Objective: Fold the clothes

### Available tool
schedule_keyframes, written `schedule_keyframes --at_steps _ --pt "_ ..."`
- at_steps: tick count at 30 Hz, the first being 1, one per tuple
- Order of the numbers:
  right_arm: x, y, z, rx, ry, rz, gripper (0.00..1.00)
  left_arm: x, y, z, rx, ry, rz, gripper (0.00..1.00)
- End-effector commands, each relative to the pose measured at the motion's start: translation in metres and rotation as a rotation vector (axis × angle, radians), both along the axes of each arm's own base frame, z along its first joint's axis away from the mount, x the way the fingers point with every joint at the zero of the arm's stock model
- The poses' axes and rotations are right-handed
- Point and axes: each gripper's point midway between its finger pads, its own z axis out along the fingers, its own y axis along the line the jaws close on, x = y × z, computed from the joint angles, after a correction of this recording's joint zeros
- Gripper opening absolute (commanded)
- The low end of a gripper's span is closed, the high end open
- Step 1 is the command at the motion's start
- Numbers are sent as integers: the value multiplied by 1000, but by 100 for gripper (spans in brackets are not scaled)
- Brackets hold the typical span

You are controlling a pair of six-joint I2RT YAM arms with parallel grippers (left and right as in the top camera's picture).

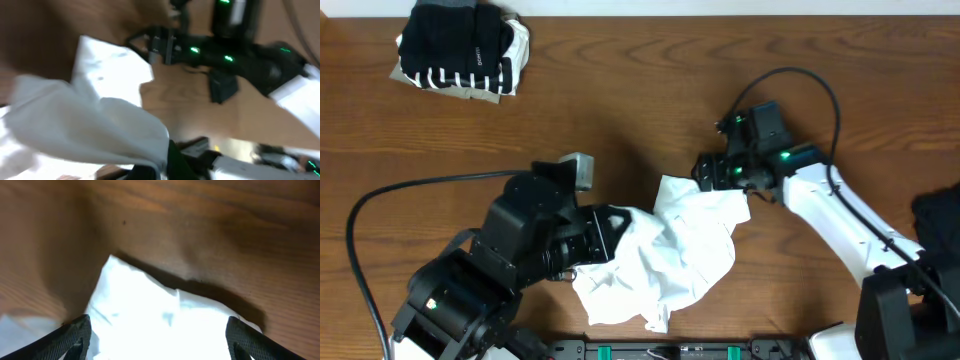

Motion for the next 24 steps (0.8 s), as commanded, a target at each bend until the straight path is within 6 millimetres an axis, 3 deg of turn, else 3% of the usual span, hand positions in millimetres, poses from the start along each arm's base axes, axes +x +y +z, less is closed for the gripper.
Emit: schedule_keyframes --at_steps 1,9,24 --pt "-6 3 -7 -142 -55 80 84 14 20 -4 83 -16 121 6" --pt "-31 34 -10 -244 -88 194 86 18 21 -27 159 60 133 6" --pt "-69 33 -21 -364 -10 274 72 25 16 -42 202 107 127 6"
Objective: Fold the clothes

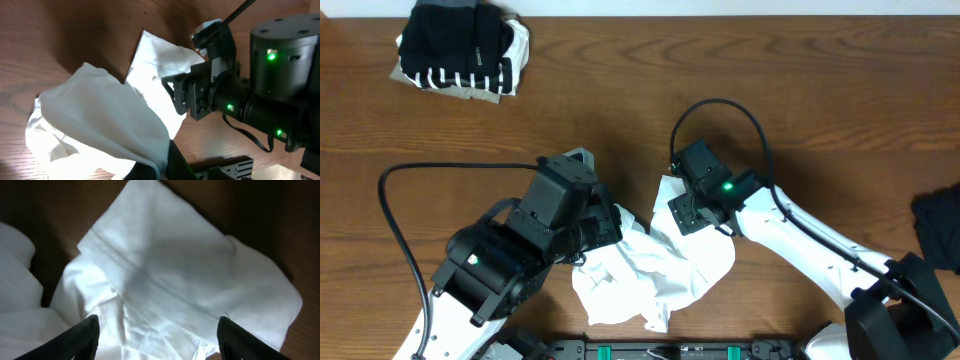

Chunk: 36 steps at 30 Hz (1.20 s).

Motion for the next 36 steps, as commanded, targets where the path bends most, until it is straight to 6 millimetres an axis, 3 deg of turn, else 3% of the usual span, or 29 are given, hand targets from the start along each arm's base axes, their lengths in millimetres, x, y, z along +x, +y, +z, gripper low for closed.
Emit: schedule_keyframes --at_steps 1,9,15,22,26,29,36 --pt "-6 3 -3 -28 -3 34 71 4 2 8 -1 -22 14 6" --pt "-24 18 -22 -71 37 106 69 4 2 7 3 -25 13 6" --pt "-23 11 -36 -131 48 81 64 4 2 7 7 -28 7 6" --pt "-12 6 -32 -154 4 28 37 4 2 7 7 -28 7 5" --pt "-9 3 -32 -149 2 8 15 3 3 7 9 -25 7 6" --pt "-1 -5 -30 -158 -16 -37 11 3 3 6 15 -26 0 6" --pt "36 -47 -9 -186 -48 -261 1 2 9 2 46 -18 13 6"
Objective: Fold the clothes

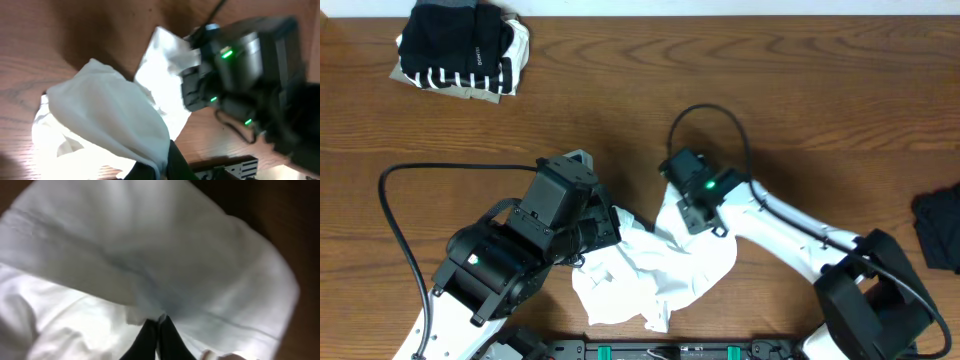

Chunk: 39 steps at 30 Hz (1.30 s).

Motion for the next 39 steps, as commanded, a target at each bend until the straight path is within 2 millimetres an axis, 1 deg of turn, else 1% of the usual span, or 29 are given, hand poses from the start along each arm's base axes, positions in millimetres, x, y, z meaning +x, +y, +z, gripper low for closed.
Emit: schedule_keyframes --at_steps 1,5,10,16,19,21,28,31,33,35,39 --pt "35 -23 23 -4 -77 -144 1 4 5 6 23 -31 8 6" --pt "58 -57 43 -18 -99 -258 1 5 7 6 34 -34 16 6" --pt "75 -106 59 -44 -111 -401 1 5 9 4 43 -34 21 6" --pt "78 -165 60 -49 -106 -592 1 12 15 -2 95 -41 52 6" --pt "76 -195 60 -52 -101 -689 1 14 14 -11 115 -14 50 6" --pt "74 -210 59 -51 -97 -731 1 16 13 -17 131 7 48 6" --pt "59 -251 59 -60 -74 -892 1 26 6 -42 205 66 10 6" --pt "51 -266 60 -44 -60 -980 1 31 3 -49 235 63 -30 6" --pt "49 -271 63 -21 -55 -1006 1 36 0 -50 239 45 -52 6" --pt "49 -272 68 10 -62 -1018 1 44 -6 -46 227 7 -69 6" --pt "50 -272 85 47 -106 -1024 1 57 -15 -36 186 -61 -71 6"
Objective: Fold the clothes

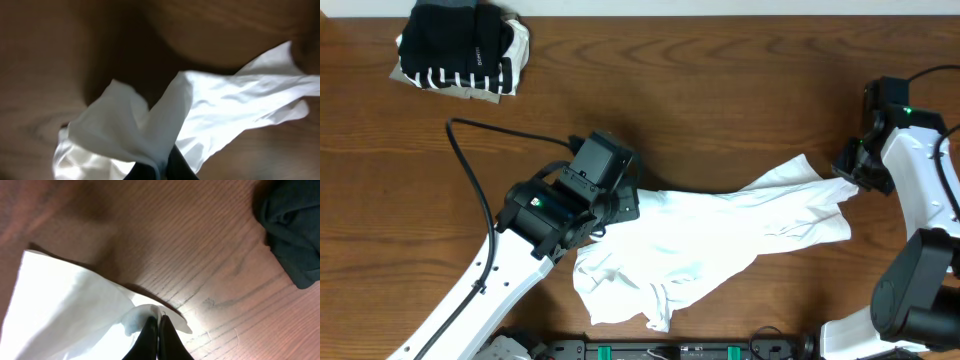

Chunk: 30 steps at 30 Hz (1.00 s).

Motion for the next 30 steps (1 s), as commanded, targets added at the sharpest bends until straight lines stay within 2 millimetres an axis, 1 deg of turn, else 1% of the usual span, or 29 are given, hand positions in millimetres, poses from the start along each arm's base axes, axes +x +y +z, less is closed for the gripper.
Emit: schedule_keyframes --at_steps 1,5,8,12,15,18,22,26,30 --pt "8 0 33 2 -114 -27 1 10 -4 10 -4 -64 -34 6" --pt "5 2 64 -5 -211 -27 1 14 -14 24 -43 -117 -95 6" --pt "0 5 96 -16 -313 -23 1 17 -17 45 -68 -174 -111 6" --pt "-11 7 135 -41 -440 -20 1 17 -17 87 -109 -286 -142 6" --pt "-20 8 156 -54 -508 -18 1 13 -14 120 -150 -366 -146 6" --pt "-25 10 170 -64 -560 -17 1 7 -12 156 -180 -460 -175 6" --pt "-31 11 180 -67 -580 -17 2 -2 -7 192 -214 -515 -172 6" --pt "-37 12 187 -65 -570 -16 2 -10 0 212 -226 -536 -170 5" --pt "-41 14 201 -60 -582 -14 2 -9 3 218 -235 -544 -139 6"
